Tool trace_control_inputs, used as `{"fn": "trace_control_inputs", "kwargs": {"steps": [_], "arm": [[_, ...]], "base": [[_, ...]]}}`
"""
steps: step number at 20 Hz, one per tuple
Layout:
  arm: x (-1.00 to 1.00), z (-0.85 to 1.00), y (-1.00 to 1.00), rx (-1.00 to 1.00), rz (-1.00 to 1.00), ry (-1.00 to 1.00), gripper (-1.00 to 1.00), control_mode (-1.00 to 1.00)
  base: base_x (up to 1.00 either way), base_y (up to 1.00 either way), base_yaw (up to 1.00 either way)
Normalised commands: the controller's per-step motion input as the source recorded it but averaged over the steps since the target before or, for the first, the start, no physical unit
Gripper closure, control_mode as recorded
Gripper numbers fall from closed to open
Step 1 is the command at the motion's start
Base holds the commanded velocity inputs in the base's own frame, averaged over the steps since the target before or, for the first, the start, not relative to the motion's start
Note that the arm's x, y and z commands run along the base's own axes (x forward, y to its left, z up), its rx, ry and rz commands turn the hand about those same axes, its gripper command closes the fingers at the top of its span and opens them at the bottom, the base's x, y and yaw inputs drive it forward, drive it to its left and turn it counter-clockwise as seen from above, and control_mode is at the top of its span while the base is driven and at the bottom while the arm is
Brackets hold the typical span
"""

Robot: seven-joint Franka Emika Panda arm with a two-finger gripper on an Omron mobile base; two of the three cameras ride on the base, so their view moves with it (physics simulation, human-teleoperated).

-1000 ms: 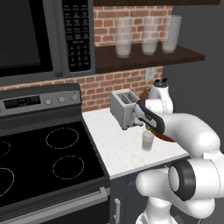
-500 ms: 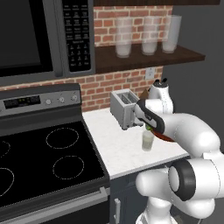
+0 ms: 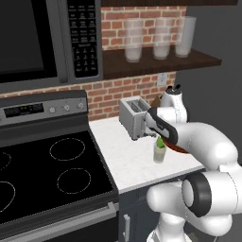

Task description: Grab a lemon wedge from the fridge and one ice cube from the ice bowl, and put them in the glass of lemonade.

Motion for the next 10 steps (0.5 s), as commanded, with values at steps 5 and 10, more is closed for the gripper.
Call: {"fn": "trace_control_inputs", "kwargs": {"steps": [5,10], "arm": [[0.00,0.00,0.00,0.00,0.00,0.00,-1.00,-1.00],[-0.02,0.01,0.00,0.00,0.00,0.00,-1.00,-1.00]], "base": [[0.00,0.00,0.00],[0.00,0.00,0.00]]}}
